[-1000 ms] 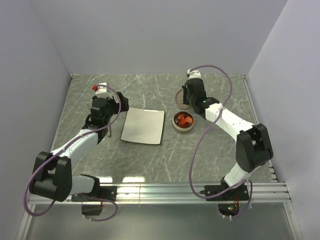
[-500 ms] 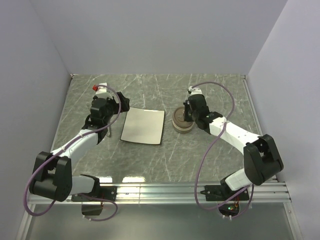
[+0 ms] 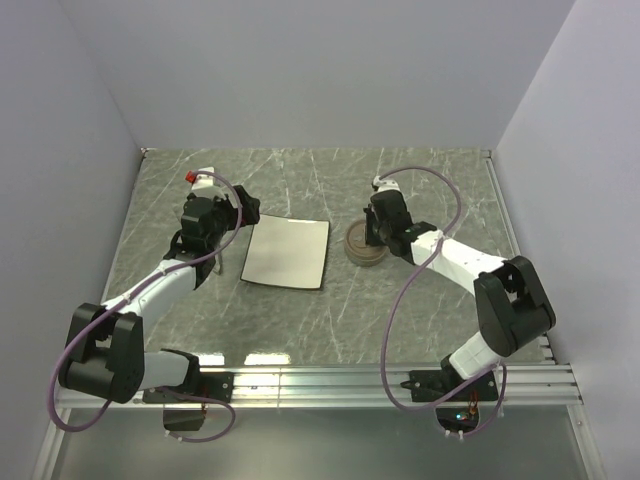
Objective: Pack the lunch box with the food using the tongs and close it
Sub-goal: Put the lid back on the lunch box
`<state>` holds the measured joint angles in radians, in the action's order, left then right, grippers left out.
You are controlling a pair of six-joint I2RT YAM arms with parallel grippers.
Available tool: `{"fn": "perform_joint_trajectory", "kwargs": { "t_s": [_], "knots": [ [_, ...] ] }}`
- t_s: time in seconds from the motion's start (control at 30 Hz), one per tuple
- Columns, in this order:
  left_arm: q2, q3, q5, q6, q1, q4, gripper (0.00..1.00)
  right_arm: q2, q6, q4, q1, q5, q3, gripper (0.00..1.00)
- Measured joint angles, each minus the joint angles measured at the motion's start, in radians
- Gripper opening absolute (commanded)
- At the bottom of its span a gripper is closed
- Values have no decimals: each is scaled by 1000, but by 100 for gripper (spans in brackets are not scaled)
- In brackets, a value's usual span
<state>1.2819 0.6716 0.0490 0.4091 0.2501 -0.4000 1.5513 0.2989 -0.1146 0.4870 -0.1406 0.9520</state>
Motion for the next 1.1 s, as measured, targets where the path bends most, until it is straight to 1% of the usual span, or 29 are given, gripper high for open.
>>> {"fn": "perform_joint_trajectory", "kwargs": {
  "t_s": [0.3,0.6,0.97,1.0,1.03,1.07,1.1],
  "knots": [
    [0,0,0,0,0,0,99,36,14,-3,0,-17,26,0],
    [0,0,0,0,0,0,100,59,74,23,-8,-31,30,0],
    [-13,-5,-1,1,0,0,99,98,142,121,-42,39,26,0],
    [-13,-7,-2,1,0,0,99,95,143,125,-42,40,22,3],
    [-13,-8,-3,1,0,0,99,92,145,130,-42,41,16,9],
    [-15,-10,-3,1,0,0,99,89,146,137,-42,42,11,22],
    [-15,-11,-4,1,0,1,99,85,148,143,-42,43,6,29]
  ]
}}
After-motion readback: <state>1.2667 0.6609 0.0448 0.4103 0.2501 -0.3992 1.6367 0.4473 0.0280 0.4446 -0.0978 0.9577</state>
